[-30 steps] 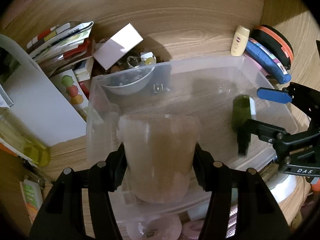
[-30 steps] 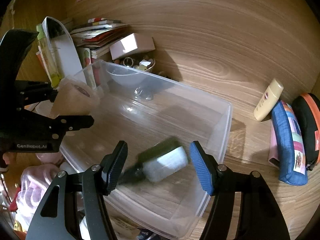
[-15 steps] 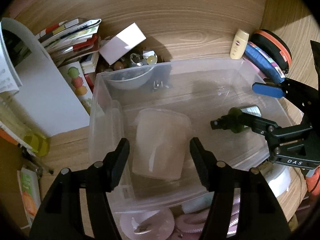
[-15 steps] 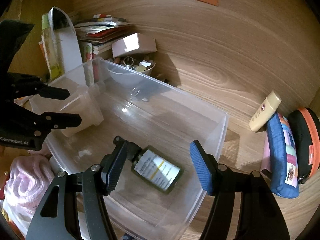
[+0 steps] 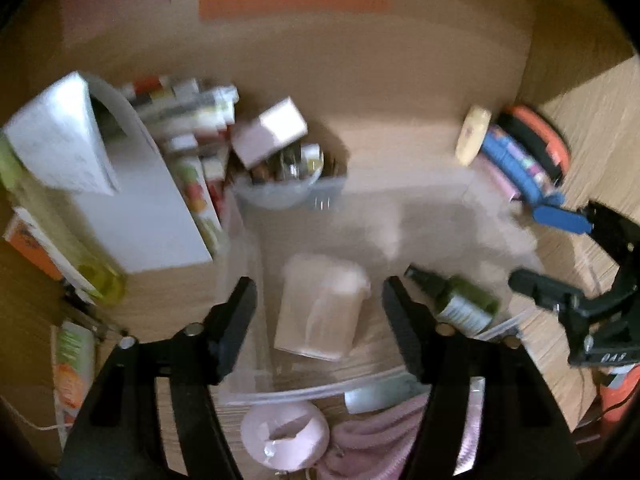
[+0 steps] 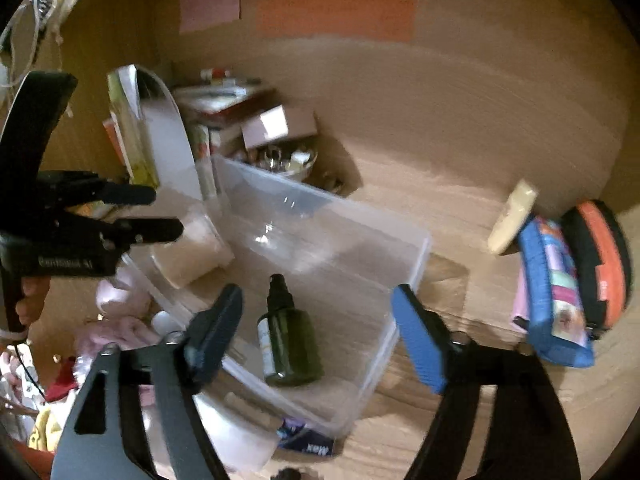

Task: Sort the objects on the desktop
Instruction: 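Lower the green glass bottle into the clear bin and open the right gripper, then move both open grippers back toward the items on the desk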

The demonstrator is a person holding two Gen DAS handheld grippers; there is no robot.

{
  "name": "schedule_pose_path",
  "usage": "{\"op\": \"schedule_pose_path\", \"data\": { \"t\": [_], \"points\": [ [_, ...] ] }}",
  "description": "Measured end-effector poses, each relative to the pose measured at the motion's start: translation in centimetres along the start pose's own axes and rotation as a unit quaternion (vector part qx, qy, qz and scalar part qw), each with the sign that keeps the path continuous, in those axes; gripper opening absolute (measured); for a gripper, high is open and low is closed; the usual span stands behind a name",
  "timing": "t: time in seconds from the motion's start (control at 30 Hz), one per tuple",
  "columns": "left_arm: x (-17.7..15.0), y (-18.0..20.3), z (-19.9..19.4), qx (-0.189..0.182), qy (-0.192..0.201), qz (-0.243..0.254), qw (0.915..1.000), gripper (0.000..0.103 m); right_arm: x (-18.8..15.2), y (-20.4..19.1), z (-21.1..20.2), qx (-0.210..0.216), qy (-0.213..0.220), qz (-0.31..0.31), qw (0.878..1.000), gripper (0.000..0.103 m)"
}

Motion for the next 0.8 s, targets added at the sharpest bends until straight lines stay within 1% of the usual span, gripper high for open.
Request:
{"op": "schedule_pose_path", "data": {
  "t": [0.03,0.07,0.1,0.17,0.23,0.3,0.4,0.57,0.7,0.8],
  "points": [
    [0.2,-0.1,-0.8,0.001,0.012,0.0,0.9999,0.081,-0.1,0.0,-1.1,-0.005,0.012,-0.001,1.0,0.081],
    [0.4,-0.1,-2.2,0.004,0.032,0.0,0.9995,0.084,-0.1,0.0,-1.7,-0.007,0.018,-0.001,1.0,0.081],
    [0.4,-0.2,-2.9,0.007,0.043,0.002,0.9991,0.085,-0.2,-0.1,-2.6,-0.01,0.028,-0.002,1.0,0.081],
    [0.2,-0.3,-4.7,0.017,0.064,0.005,0.9978,0.09,-0.6,-0.3,-4.4,-0.013,0.045,-0.001,0.999,0.083],
    [-0.2,-0.7,-5.8,0.02,0.074,0.0,0.9971,0.094,-1.1,-0.4,-5.6,-0.017,0.055,0.001,0.998,0.086],
    [-1.0,-1.0,-6.4,0.019,0.076,-0.005,0.9969,0.095,-1.8,-0.7,-6.7,-0.02,0.065,0.002,0.998,0.087],
    [-3.1,-1.7,-6.6,0.025,0.066,-0.011,0.9974,0.095,-2.9,-1.1,-7.5,-0.027,0.073,0.001,0.997,0.087],
    [-6.5,-2.7,-5.6,0.037,0.035,-0.017,0.9985,0.095,-5.2,-2.1,-7.7,-0.033,0.074,-0.001,0.997,0.088],
    [-8.4,-3.6,-4.0,0.037,0.009,-0.03,0.9988,0.095,-6.8,-2.9,-6.6,-0.028,0.055,-0.003,0.998,0.088],
    [-9.8,-4.0,-1.8,0.034,-0.025,-0.039,0.9983,0.095,-7.9,-3.2,-5.2,-0.023,0.037,-0.001,0.999,0.088]
  ]
}}
Point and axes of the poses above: each gripper's, at about its wrist camera, not at the fingertips, and z roughly the way its jaws point, y to its right, x to its top, the point moved 6 cm from there along z, roughly the way its jaws point, and after that the axes turned 4 degrees about -y, right-handed, at the moved point
